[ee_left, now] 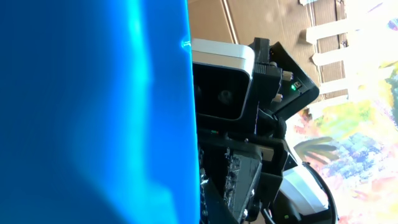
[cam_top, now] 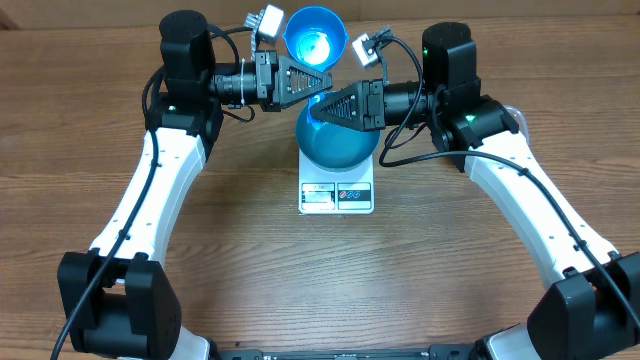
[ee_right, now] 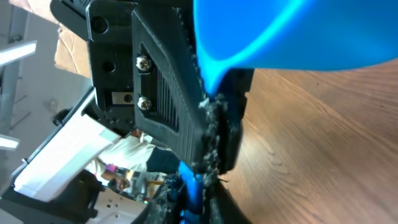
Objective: Scoop item into bowl and weigh 150g on scale
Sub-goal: 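Grasp the scoop handle with the right gripper from the left gripper, then carry the scoop with the right gripper to the bean tub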
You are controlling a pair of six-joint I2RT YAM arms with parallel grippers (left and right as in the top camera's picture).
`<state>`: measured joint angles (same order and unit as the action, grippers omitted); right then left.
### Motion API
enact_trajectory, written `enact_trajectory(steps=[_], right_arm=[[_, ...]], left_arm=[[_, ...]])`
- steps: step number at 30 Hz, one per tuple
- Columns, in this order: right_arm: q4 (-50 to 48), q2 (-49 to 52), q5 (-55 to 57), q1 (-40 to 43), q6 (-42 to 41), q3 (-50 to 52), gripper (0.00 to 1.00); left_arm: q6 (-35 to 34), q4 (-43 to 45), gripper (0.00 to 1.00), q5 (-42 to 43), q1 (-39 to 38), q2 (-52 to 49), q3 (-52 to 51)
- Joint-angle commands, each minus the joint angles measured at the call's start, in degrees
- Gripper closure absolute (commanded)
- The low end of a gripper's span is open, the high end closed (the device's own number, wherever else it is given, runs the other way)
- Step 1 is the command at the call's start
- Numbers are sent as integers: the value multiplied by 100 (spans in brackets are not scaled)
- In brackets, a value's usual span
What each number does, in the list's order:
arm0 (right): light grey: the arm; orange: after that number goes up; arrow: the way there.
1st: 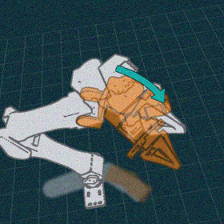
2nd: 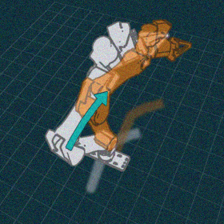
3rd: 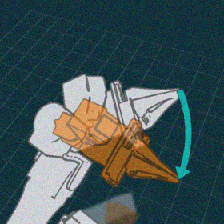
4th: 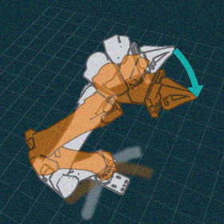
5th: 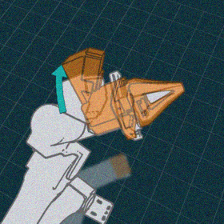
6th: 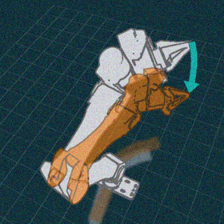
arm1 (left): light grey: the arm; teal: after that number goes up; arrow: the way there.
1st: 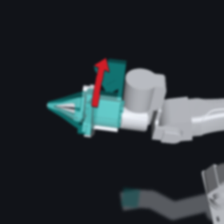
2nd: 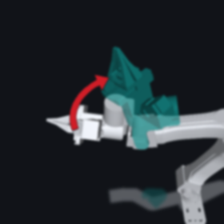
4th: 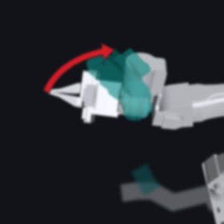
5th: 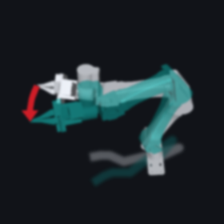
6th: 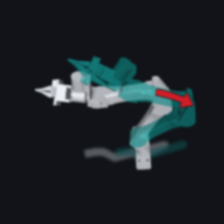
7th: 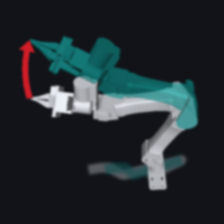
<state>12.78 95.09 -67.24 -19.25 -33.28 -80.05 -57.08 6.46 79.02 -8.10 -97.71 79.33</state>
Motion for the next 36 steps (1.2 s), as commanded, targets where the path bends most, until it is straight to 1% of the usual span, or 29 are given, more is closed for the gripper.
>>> enact_trajectory(steps=[1,6,7,8,9,10,11,12,15,20,23,26,28,30,33,36], right_arm=[[-44,-66,35,-35,9,-92,96],[-129,-66,42,-28,7,-92,96],[-149,-66,46,-28,9,-92,96],[-160,-66,61,-28,9,-92,96],[-166,-66,96,-28,9,-92,96],[-179,-66,129,-28,9,-92,96],[-199,-66,170,-28,7,-92,96],[-203,-66,216,-28,7,-92,96],[-199,-66,435,-17,11,-92,96],[-155,-66,501,146,28,-92,96],[179,-66,706,378,33,-92,96],[643,-66,898,654,227,-92,96],[1241,-66,970,938,833,-92,96],[1834,-66,1259,1115,1246,-92,96],[2802,-66,2035,1340,1810,-92,96],[3670,-66,3075,1506,2118,-92,96]], left_arm=[[-31,26,95,-66,20,131,109],[94,24,94,-107,20,131,109],[125,24,92,-107,20,131,109],[164,24,87,-107,20,131,109],[184,24,67,-105,20,131,109],[184,24,45,-105,20,131,109],[186,24,28,-114,20,131,109],[234,24,18,-133,20,129,109],[575,22,2,-212,50,129,109],[787,22,0,-258,227,129,109],[850,20,0,-278,400,129,109],[966,-76,0,-275,544,129,109],[1255,-341,0,-304,621,129,107],[1572,-619,0,-356,634,129,107],[2061,-1145,0,-535,632,129,107],[2540,-1810,0,-964,632,129,107]])
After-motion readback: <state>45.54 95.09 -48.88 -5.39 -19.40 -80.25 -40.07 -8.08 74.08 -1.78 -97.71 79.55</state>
